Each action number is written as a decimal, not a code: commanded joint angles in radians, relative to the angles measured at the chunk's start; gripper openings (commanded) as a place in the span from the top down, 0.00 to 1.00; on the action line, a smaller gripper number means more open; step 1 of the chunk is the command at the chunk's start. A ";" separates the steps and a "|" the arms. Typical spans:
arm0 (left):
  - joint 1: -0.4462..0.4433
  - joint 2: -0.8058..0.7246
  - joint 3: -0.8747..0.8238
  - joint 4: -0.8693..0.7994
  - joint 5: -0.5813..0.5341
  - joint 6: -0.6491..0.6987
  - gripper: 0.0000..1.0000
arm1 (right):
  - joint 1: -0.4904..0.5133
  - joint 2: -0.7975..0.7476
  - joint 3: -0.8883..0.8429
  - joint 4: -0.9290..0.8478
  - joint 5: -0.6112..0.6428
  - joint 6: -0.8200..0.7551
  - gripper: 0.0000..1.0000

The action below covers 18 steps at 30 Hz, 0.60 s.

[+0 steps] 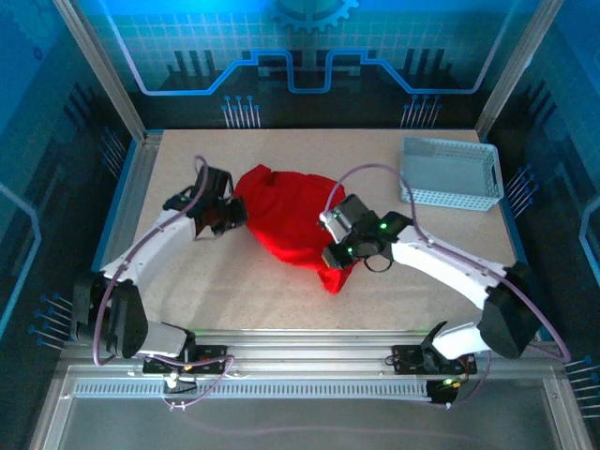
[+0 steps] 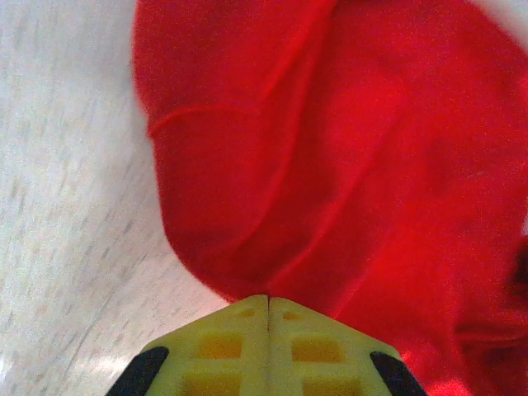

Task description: Fold the inside-out t-shirt

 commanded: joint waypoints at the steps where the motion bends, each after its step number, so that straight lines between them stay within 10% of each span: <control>1: 0.001 -0.020 -0.069 0.017 0.027 -0.015 1.00 | -0.020 -0.013 0.079 0.078 0.049 0.027 0.49; 18: -0.002 -0.187 -0.267 0.013 -0.020 -0.054 1.00 | -0.317 0.864 1.008 -0.120 0.052 0.009 0.42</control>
